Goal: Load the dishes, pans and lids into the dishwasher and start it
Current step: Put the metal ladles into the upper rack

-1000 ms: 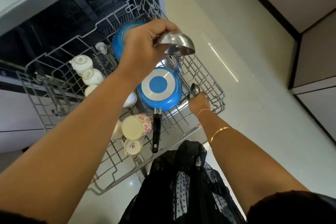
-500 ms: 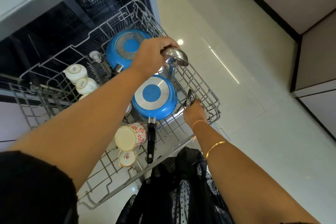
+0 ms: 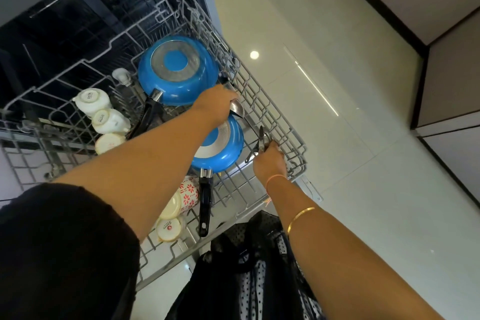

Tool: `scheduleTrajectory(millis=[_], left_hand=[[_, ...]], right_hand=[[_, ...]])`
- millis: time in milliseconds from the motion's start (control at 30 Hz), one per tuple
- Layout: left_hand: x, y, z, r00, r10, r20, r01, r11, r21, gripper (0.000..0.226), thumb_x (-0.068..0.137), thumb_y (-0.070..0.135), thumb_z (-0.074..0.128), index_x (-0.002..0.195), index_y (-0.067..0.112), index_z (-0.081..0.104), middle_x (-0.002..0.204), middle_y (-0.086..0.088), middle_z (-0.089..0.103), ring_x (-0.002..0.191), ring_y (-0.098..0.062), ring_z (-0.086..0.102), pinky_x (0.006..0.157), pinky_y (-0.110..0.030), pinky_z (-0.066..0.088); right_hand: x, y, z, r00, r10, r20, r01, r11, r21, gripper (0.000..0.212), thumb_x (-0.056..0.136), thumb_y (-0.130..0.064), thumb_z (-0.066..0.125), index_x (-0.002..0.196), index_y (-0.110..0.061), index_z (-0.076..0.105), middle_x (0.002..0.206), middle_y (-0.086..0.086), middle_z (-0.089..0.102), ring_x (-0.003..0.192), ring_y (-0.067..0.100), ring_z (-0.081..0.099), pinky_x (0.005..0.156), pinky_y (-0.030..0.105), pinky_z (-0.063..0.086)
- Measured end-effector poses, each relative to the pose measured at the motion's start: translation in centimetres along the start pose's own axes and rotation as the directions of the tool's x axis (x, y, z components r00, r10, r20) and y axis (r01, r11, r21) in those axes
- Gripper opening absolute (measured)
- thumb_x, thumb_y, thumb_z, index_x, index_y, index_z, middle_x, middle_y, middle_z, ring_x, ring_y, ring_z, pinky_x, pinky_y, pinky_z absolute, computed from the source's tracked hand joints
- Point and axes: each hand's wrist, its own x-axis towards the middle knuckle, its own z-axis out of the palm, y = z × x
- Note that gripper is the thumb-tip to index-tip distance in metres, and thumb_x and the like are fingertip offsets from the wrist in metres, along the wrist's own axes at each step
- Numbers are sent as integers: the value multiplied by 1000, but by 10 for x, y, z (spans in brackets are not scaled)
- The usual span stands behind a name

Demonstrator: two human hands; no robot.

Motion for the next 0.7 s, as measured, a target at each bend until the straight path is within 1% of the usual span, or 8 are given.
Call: scheduleTrajectory(millis=[33,100,200,333,433,500,600,700], left_hand=[[2,1,3,1000,-22,13,22,1000,3,36,88,-5,44,120,8,53,119,-18,51,108,-34,52,79,-35,41],[8,3,9,997,-52,50,52,999,0,46,88,-3,41,133,10,45,130,-16,48,118,-33,48,93,-42,45],[10,7,13,988,-105,111,102,994,31,55,91,7,42,143,16,30,146,-10,34,132,-33,36,105,-51,33],[-3,11,14,988,-152,14,151,988,37,60,92,13,45,147,14,22,153,-8,22,143,-31,15,113,-54,16],[-22,15,17,982,-176,-76,174,984,-32,63,92,11,45,148,13,17,157,-8,12,145,-31,0,116,-53,5],[-41,18,19,971,-169,-169,159,985,-71,64,89,8,46,147,15,19,156,-8,16,145,-30,0,117,-50,5],[-74,22,21,939,-192,-287,142,972,-185,60,87,5,47,143,16,29,152,-7,25,145,-29,4,118,-46,7],[-108,20,23,895,-256,-365,126,931,-343,55,82,-4,45,136,8,41,142,-11,41,140,-28,24,119,-38,7]], right_hand=[[0,0,0,1000,-2,-3,2,1000,4,28,96,-11,42,123,-14,43,111,14,54,100,29,57,89,45,52],[1,1,0,1000,-7,-9,7,1000,6,25,96,-13,41,121,-14,44,111,14,54,101,28,57,88,44,52],[1,1,0,1000,-9,-3,9,1000,-10,27,95,-12,42,123,-13,43,111,14,54,100,28,57,86,41,52],[1,-1,1,1000,1,-6,-1,1000,-19,38,93,-8,41,131,-13,38,117,17,54,105,31,57,89,45,52],[-2,-5,0,1000,7,8,-7,1000,-25,48,94,-9,41,141,-11,29,127,20,50,110,34,54,89,41,49],[-9,-12,-1,1000,12,16,-11,1000,-21,52,95,-11,41,144,-5,23,136,22,41,119,36,48,95,40,42],[-26,-28,-1,999,30,24,-30,1000,4,51,94,-13,43,140,3,30,141,23,37,128,36,40,104,39,37],[-53,-49,4,999,34,22,-35,998,46,55,93,-16,44,142,4,27,143,22,35,130,36,37,107,42,35]])
